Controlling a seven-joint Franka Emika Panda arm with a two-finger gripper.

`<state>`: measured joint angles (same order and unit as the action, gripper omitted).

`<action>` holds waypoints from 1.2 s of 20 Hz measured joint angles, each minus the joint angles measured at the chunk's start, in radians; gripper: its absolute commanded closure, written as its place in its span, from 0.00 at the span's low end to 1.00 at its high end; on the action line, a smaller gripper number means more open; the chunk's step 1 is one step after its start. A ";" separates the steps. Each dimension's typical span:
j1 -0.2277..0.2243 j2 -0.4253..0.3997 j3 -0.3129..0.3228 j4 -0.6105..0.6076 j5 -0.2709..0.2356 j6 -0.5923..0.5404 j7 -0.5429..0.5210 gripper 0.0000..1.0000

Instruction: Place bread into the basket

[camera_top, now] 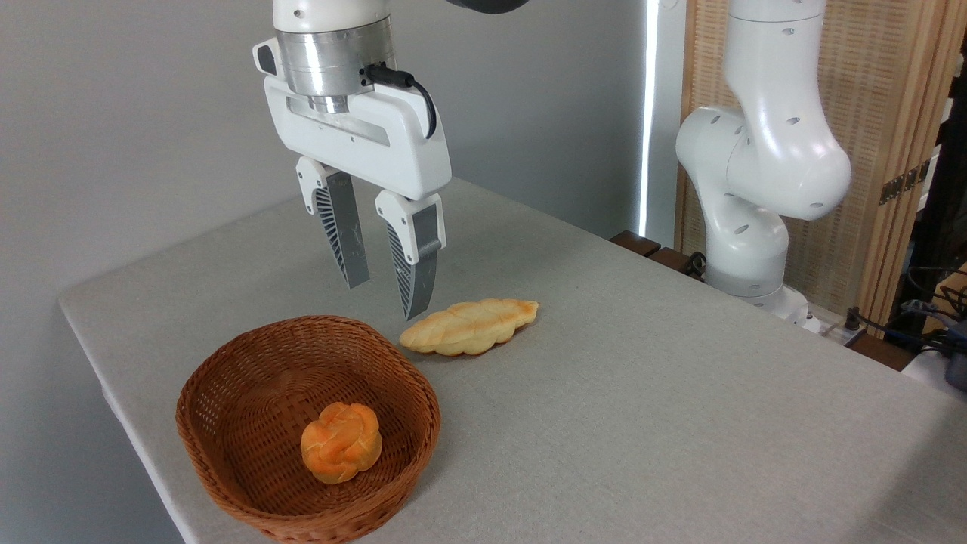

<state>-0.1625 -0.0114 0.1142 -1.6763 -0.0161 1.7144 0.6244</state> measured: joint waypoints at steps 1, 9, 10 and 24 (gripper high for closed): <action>0.000 0.000 0.000 0.000 0.000 0.000 0.000 0.00; 0.000 0.000 0.000 0.000 0.000 0.000 0.000 0.00; 0.000 0.000 0.000 0.000 0.000 0.000 0.000 0.00; -0.018 -0.063 -0.093 -0.224 0.000 0.113 0.133 0.00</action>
<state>-0.1808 -0.0740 0.0210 -1.9002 -0.0161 1.8276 0.7577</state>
